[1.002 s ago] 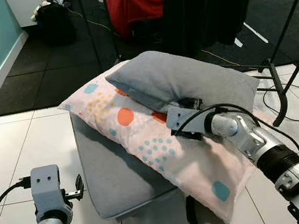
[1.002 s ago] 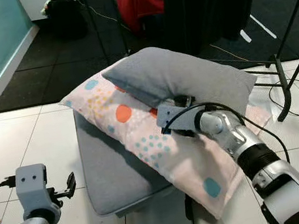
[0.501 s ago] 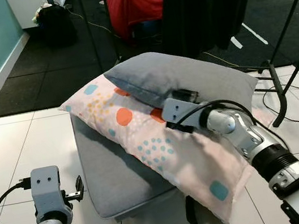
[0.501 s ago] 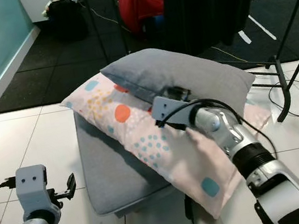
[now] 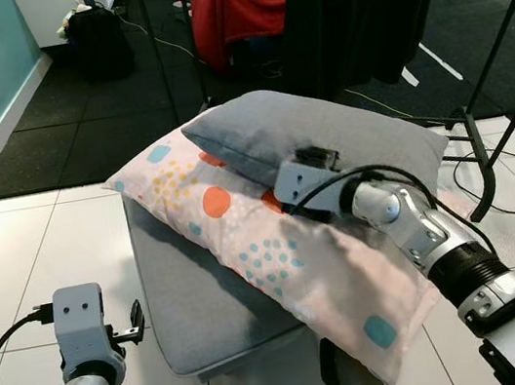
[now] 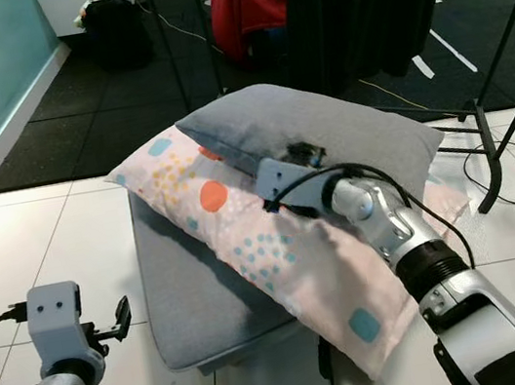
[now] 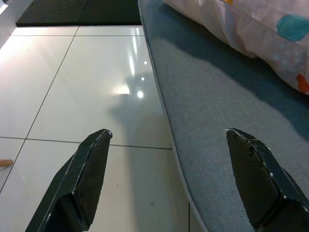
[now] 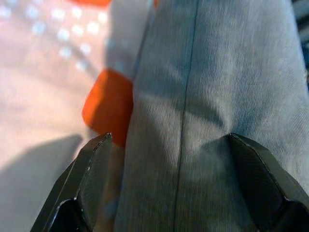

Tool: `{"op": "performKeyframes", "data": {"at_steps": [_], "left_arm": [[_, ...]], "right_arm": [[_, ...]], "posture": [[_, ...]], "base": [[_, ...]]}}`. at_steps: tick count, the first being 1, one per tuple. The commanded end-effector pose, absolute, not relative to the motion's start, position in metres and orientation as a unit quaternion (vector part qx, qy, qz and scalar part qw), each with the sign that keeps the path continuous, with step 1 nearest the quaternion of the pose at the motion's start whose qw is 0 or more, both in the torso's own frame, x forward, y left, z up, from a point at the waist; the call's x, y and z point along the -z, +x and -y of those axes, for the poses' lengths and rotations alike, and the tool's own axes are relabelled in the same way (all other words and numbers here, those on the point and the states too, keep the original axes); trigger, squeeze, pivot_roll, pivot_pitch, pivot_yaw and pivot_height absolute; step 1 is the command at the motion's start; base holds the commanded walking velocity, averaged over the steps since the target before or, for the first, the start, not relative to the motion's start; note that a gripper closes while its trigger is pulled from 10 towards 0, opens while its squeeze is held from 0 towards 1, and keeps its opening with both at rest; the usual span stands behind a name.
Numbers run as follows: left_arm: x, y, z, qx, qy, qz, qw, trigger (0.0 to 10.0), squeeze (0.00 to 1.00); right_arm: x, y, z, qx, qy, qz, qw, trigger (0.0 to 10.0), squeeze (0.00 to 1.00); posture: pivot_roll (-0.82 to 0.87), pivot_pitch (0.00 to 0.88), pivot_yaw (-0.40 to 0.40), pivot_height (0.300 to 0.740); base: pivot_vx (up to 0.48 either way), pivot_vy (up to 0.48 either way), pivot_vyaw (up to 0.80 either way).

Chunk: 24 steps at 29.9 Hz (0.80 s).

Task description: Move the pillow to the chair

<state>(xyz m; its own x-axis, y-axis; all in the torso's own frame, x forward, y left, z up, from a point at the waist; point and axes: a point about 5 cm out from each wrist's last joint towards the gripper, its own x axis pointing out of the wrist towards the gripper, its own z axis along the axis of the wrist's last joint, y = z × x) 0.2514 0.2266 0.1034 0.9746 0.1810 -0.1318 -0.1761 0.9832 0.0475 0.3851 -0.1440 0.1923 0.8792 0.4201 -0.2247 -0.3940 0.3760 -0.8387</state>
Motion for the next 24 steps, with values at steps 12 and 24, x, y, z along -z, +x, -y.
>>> {"op": "performKeyframes", "data": {"at_steps": [12, 24], "left_arm": [[-0.098, 0.247, -0.223, -0.091, 0.012, -0.076, 0.993, 10.0, 0.0], [-0.102, 0.246, -0.228, -0.097, 0.016, -0.07, 0.993, 10.0, 0.0]], "right_arm": [[-0.2, 0.388, 0.157, -0.19, -0.557, 0.019, 0.808, 10.0, 0.0], [-0.215, 0.391, 0.167, -0.13, -0.629, 0.065, 0.764, 0.0, 0.0]], "posture": [[-0.14, 0.156, -0.056, 0.401], [-0.14, 0.16, -0.059, 0.401]], "base": [[0.0, 0.0, 0.0], [0.0, 0.0, 0.0]]}}
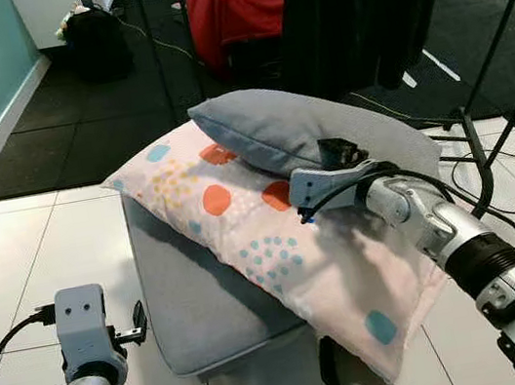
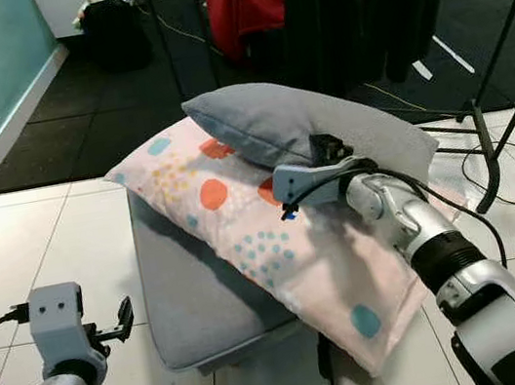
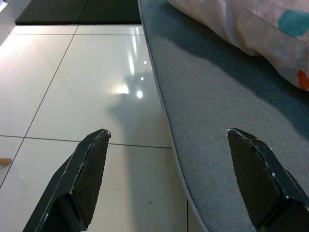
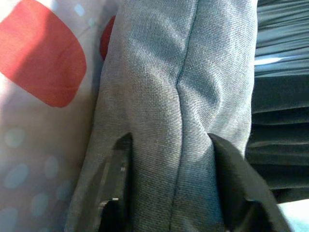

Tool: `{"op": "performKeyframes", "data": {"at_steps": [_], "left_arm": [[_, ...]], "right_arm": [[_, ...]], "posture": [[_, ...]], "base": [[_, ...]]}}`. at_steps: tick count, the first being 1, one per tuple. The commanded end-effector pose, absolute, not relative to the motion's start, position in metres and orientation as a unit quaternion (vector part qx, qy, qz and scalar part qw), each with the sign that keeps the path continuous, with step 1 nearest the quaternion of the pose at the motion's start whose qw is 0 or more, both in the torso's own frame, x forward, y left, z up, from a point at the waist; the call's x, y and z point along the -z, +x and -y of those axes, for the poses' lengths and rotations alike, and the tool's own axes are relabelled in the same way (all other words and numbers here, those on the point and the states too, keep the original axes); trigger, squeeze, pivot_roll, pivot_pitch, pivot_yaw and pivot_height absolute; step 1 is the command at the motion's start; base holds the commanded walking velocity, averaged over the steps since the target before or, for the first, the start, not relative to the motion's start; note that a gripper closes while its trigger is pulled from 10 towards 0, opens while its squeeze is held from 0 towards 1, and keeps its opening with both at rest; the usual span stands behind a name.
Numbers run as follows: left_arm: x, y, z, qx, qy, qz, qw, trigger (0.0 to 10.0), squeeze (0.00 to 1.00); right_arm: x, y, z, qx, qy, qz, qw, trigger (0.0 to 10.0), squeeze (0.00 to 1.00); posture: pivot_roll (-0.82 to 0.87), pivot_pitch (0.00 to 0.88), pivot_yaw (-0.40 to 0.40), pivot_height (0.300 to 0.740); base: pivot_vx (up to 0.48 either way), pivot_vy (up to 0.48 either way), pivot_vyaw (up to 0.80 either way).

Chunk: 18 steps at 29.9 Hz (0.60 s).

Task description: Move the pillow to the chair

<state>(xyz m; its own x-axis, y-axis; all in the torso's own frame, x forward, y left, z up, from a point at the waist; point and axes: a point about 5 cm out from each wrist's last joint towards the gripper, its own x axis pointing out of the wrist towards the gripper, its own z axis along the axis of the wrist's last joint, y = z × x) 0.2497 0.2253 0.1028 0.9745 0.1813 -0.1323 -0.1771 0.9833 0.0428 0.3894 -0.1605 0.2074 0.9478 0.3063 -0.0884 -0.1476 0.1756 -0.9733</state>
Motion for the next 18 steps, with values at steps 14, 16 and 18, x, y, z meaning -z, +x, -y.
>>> {"op": "performKeyframes", "data": {"at_steps": [14, 16, 18], "left_arm": [[-0.103, 0.247, -0.226, -0.098, 0.015, -0.066, 0.993, 10.0, 0.0], [-0.103, 0.248, -0.225, -0.098, 0.015, -0.064, 0.993, 10.0, 0.0], [-0.104, 0.249, -0.224, -0.097, 0.015, -0.063, 0.993, 10.0, 0.0]], "right_arm": [[-0.218, 0.395, 0.171, -0.126, -0.554, 0.059, 0.821, 0.0, 0.0], [-0.22, 0.396, 0.166, -0.128, -0.481, 0.062, 0.865, 0.0, 0.0], [-0.223, 0.397, 0.159, -0.137, -0.382, 0.067, 0.911, 0.0, 0.0]], "posture": [[-0.14, 0.141, -0.066, 0.401], [-0.14, 0.134, -0.07, 0.401], [-0.14, 0.139, -0.074, 0.401]], "base": [[0.0, 0.0, 0.0], [0.0, 0.0, 0.0], [0.0, 0.0, 0.0]]}}
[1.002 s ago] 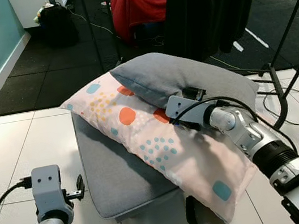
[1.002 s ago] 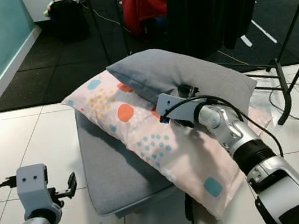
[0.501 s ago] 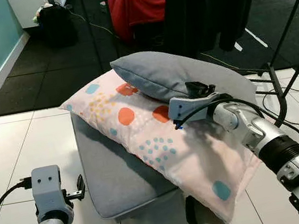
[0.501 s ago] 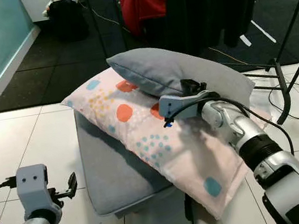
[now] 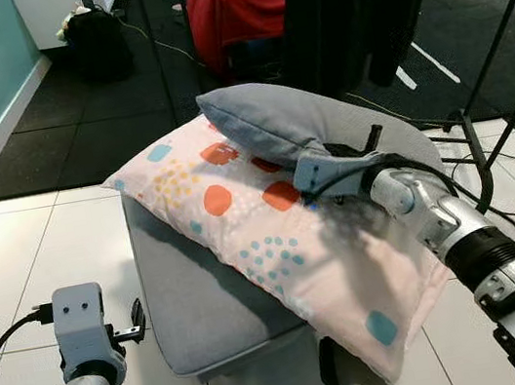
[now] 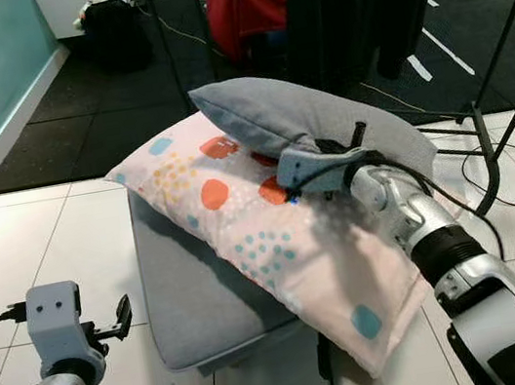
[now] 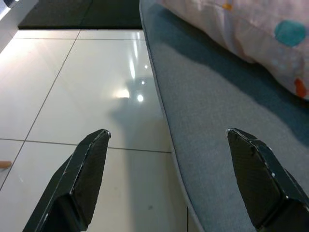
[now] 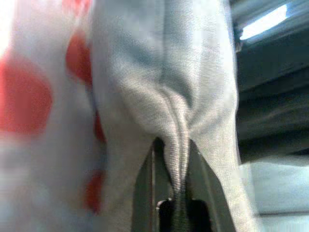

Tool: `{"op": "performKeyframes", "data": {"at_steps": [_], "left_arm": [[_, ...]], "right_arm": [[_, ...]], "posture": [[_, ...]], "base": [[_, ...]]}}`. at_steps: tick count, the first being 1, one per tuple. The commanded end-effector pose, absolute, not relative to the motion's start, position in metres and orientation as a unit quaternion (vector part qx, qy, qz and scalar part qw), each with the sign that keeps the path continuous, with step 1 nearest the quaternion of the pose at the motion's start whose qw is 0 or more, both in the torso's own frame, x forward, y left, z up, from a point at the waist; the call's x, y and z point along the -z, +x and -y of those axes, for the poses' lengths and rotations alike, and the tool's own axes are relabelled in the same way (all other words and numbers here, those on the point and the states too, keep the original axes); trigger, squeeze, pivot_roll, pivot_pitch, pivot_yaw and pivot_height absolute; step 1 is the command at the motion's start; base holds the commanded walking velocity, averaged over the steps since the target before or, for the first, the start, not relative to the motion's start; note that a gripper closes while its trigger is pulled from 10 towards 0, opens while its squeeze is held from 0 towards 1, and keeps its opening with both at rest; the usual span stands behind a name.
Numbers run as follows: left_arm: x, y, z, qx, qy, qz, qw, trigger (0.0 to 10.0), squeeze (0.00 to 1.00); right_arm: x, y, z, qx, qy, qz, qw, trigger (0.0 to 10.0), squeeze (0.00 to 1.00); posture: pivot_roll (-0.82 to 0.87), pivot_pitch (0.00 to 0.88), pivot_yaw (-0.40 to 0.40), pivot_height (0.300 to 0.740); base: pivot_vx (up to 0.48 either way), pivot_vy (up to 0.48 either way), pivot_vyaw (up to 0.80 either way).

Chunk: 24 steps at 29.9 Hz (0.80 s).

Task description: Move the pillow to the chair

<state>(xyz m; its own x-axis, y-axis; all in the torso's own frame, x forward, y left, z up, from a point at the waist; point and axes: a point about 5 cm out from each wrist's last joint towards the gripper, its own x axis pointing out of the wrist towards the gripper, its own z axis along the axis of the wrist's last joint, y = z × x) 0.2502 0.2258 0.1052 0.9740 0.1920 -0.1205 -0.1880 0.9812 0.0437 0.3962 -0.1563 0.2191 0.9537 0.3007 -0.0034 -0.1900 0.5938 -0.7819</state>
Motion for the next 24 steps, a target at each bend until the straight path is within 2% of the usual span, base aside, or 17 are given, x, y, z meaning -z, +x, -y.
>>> {"op": "performKeyframes", "data": {"at_steps": [1, 3, 4, 5, 7, 9, 13, 24], "left_arm": [[-0.104, 0.249, -0.224, -0.097, 0.015, -0.063, 0.993, 10.0, 0.0], [-0.106, 0.251, -0.225, -0.101, 0.013, -0.057, 0.993, 10.0, 0.0], [-0.106, 0.251, -0.225, -0.101, 0.013, -0.057, 0.993, 10.0, 0.0], [-0.107, 0.251, -0.226, -0.103, 0.013, -0.055, 0.993, 10.0, 0.0], [-0.107, 0.251, -0.226, -0.103, 0.013, -0.055, 0.993, 10.0, 0.0], [-0.109, 0.254, -0.227, -0.107, 0.009, -0.05, 0.993, 10.0, 0.0], [-0.11, 0.255, -0.227, -0.109, 0.006, -0.046, 0.993, 10.0, 0.0], [-0.115, 0.266, -0.225, -0.108, -0.011, -0.031, 0.994, 10.0, 0.0]], "right_arm": [[-0.223, 0.397, 0.159, -0.137, -0.382, 0.067, 0.911, 0.0, 0.0], [-0.234, 0.396, 0.143, -0.169, -0.248, 0.085, 0.95, 0.0, 0.0], [-0.234, 0.396, 0.143, -0.169, -0.248, 0.085, 0.95, 0.0, 0.0], [-0.242, 0.394, 0.135, -0.196, -0.184, 0.098, 0.958, 0.0, 0.0], [-0.242, 0.394, 0.135, -0.196, -0.184, 0.098, 0.958, 0.0, 0.0], [-0.259, 0.388, 0.122, -0.257, -0.108, 0.13, 0.952, 0.0, 0.0], [-0.27, 0.385, 0.121, -0.273, -0.081, 0.142, 0.948, 0.0, 0.0], [-0.296, 0.379, 0.122, -0.29, -0.07, 0.176, 0.938, 0.0, 0.0]], "posture": [[-0.14, 0.139, -0.074, 0.401], [-0.14, 0.12, -0.069, 0.401], [-0.14, 0.12, -0.069, 0.401], [-0.14, 0.121, -0.071, 0.401], [-0.14, 0.121, -0.071, 0.401], [-0.14, 0.106, -0.073, 0.406], [-0.14, 0.106, -0.073, 0.416], [-0.17, 0.088, -0.063, 0.451]], "base": [[0.0, 0.0, 0.0], [0.0, 0.0, 0.0], [0.0, 0.0, 0.0], [0.0, 0.0, 0.0], [0.0, 0.0, 0.0], [0.0, 0.0, 0.0], [0.0, 0.0, 0.0], [0.0, 0.0, 0.0]]}}
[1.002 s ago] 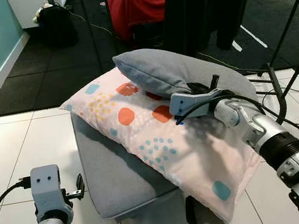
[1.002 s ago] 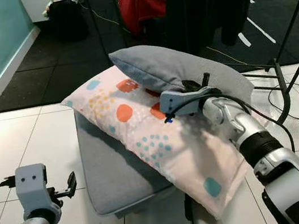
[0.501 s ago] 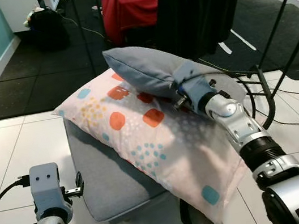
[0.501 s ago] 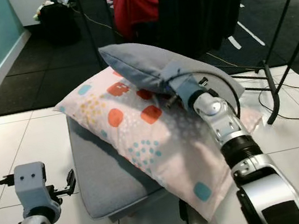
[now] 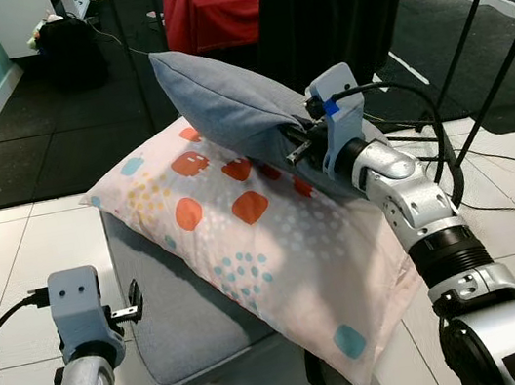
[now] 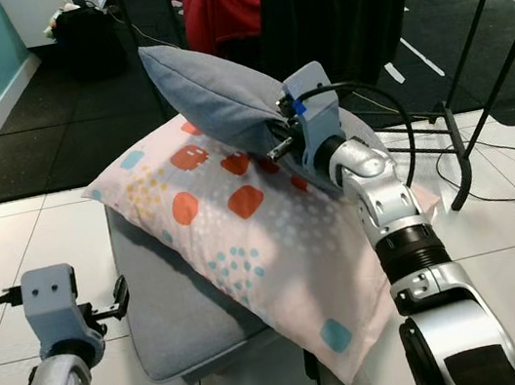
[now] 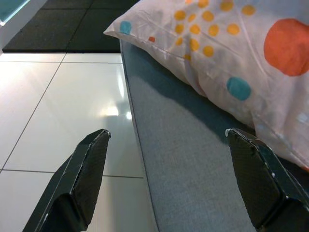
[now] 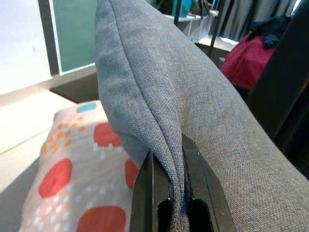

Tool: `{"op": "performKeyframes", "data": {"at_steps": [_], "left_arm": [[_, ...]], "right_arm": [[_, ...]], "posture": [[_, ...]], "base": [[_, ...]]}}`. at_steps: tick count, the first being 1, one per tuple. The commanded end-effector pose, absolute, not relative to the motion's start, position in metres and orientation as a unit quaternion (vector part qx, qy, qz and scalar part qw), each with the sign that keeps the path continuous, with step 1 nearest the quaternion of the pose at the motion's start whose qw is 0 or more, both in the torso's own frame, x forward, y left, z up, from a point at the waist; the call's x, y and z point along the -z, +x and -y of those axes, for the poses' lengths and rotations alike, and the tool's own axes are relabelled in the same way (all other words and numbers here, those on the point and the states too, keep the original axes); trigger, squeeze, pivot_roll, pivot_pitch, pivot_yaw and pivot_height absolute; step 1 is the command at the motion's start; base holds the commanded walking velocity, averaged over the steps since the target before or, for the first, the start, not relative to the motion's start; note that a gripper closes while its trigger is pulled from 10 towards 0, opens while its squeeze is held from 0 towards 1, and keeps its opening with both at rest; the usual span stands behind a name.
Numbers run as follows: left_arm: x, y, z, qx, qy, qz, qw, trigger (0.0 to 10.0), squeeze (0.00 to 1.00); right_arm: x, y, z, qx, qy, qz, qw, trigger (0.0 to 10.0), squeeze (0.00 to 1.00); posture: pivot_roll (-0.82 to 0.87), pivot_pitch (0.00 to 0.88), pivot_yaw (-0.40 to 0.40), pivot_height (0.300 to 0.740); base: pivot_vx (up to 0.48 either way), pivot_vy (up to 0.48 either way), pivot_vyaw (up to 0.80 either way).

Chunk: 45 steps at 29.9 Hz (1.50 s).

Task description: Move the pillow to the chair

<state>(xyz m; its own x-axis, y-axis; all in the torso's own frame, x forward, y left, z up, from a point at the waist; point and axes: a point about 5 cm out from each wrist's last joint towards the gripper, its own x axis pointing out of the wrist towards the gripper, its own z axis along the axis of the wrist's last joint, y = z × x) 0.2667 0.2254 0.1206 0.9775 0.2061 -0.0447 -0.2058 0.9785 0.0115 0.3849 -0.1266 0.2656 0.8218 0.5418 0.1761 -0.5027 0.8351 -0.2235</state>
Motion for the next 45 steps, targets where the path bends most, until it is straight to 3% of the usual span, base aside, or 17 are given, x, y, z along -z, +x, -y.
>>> {"op": "performKeyframes", "data": {"at_steps": [1, 10, 29, 45], "left_arm": [[-0.116, 0.268, -0.224, -0.107, -0.014, -0.029, 0.994, 10.0, 0.0], [-0.118, 0.272, -0.219, -0.103, -0.022, -0.022, 0.994, 10.0, 0.0], [-0.118, 0.274, -0.218, -0.107, -0.019, -0.024, 0.994, 10.0, 0.0], [-0.114, 0.273, -0.224, -0.124, -0.017, -0.037, 0.991, 10.0, 0.0]], "right_arm": [[-0.305, 0.376, 0.122, -0.294, -0.069, 0.187, 0.935, 0.0, 0.0], [-0.327, 0.368, 0.122, -0.317, -0.064, 0.213, 0.922, 0.0, 0.0], [-0.285, 0.348, 0.08, -0.412, -0.018, 0.144, 0.899, 0.0, 0.0], [-0.243, 0.341, 0.07, -0.427, -0.03, 0.076, 0.901, 0.0, 0.0]], "posture": [[-0.17, 0.084, -0.063, 0.456], [-0.18, 0.08, -0.071, 0.481], [-0.16, 0.068, -0.075, 0.531], [-0.16, 0.065, -0.078, 0.581]], "base": [[0.0, 0.0, 0.0], [0.0, 0.0, 0.0], [0.0, 0.0, 0.0], [-0.02, 0.0, 0.0]]}}
